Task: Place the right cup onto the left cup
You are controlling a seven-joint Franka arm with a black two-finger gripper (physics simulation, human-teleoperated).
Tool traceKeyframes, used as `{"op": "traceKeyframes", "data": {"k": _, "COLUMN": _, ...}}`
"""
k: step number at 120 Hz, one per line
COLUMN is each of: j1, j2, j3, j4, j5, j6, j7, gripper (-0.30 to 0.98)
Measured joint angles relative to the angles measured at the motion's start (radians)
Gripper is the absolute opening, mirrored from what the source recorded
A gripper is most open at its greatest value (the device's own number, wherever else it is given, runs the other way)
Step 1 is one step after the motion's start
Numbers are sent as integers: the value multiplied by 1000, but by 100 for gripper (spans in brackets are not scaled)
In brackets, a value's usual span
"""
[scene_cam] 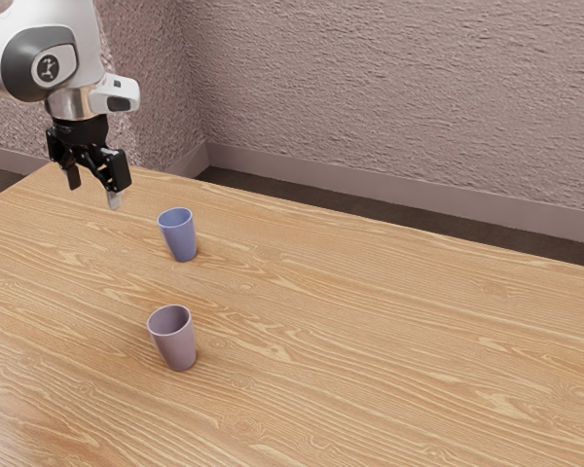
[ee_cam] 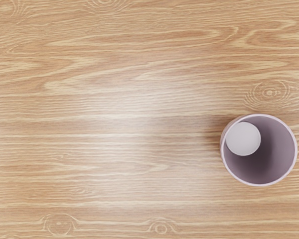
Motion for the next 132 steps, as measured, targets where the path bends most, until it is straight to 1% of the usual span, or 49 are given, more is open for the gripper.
{"op": "traceKeyframes", "data": {"k": 36, "j1": -7, "j2": -13, "j3": -21, "j4": -16, "j5": -3, "j6": 2, "j7": -6, "gripper": 69}}
{"op": "traceKeyframes", "data": {"k": 60, "j1": -2, "j2": -15, "j3": -21, "j4": -136, "j5": -12, "j6": 13, "j7": -8, "gripper": 69}}
{"op": "traceKeyframes", "data": {"k": 70, "j1": -2, "j2": -12, "j3": -21, "j4": -170, "j5": -39, "j6": 19, "j7": -9, "gripper": 69}}
{"op": "traceKeyframes", "data": {"k": 99, "j1": 13, "j2": 27, "j3": -21, "j4": -300, "j5": -107, "j6": 130, "j7": -12, "gripper": 69}}
{"op": "traceKeyframes", "data": {"k": 113, "j1": 19, "j2": 67, "j3": -21, "j4": -314, "j5": -125, "j6": 186, "j7": -14, "gripper": 69}}
{"op": "traceKeyframes", "data": {"k": 132, "j1": 19, "j2": 115, "j3": -21, "j4": -314, "j5": -134, "j6": 264, "j7": -17, "gripper": 69}}
